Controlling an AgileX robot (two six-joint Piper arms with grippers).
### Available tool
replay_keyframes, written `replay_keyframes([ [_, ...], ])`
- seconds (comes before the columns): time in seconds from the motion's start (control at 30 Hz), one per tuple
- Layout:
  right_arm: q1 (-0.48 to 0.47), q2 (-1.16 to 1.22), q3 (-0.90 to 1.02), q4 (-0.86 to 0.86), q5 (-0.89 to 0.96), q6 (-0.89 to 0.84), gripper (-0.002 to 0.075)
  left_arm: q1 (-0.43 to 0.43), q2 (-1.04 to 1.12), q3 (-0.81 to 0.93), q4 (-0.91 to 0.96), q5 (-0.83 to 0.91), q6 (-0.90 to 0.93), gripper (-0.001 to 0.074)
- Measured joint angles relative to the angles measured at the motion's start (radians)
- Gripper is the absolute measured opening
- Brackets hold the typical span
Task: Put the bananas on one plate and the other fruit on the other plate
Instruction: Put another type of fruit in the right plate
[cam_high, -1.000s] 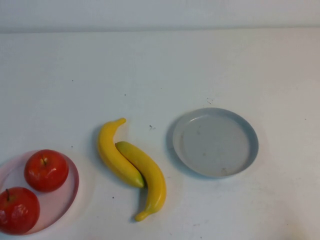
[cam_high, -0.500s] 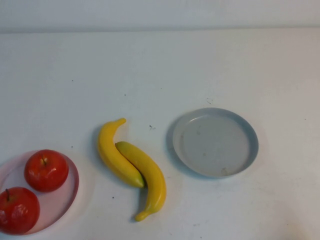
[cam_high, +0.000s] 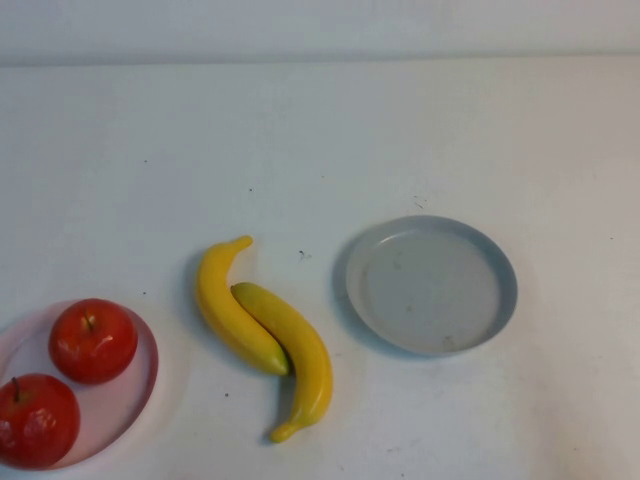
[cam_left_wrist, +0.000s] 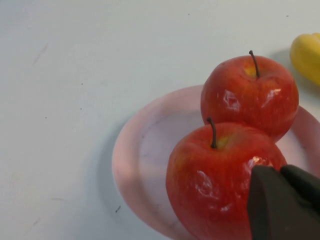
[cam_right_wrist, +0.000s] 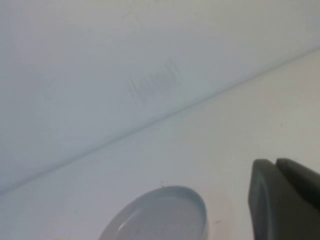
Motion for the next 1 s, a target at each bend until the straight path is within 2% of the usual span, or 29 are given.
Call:
replay_keyframes([
  [0.1, 0.0, 0.023, -0.044, 0.042, 0.113, 0.0, -0.0017, 0.0, 0.0, 0.0, 0.0, 0.0, 0.0, 0.0001],
  [0.23, 0.0, 0.199, -0.215, 0.04, 0.344, 0.0, -0.0017, 0.0, 0.0, 0.0, 0.0, 0.0, 0.0, 0.0001],
  [0.47, 0.0, 0.645, -0.511, -0.124, 0.759, -0.008, -0.0017, 0.0, 0.0, 0.0, 0.0, 0.0, 0.0, 0.0001],
  [0.67, 0.005, 0.932, -0.675, -0.263, 0.867, -0.027, -0.0017, 0.0, 0.0, 0.0, 0.0, 0.0, 0.0, 0.0001],
  [0.8, 0.093, 1.091, -0.782, -0.3, 0.869, -0.027, -0.0017, 0.0, 0.0, 0.0, 0.0, 0.0, 0.0, 0.0001],
  [1.0, 0.334, 1.29, -0.945, -0.381, 0.836, 0.047, -0.0017, 0.0, 0.0, 0.0, 0.0, 0.0, 0.0, 0.0001],
])
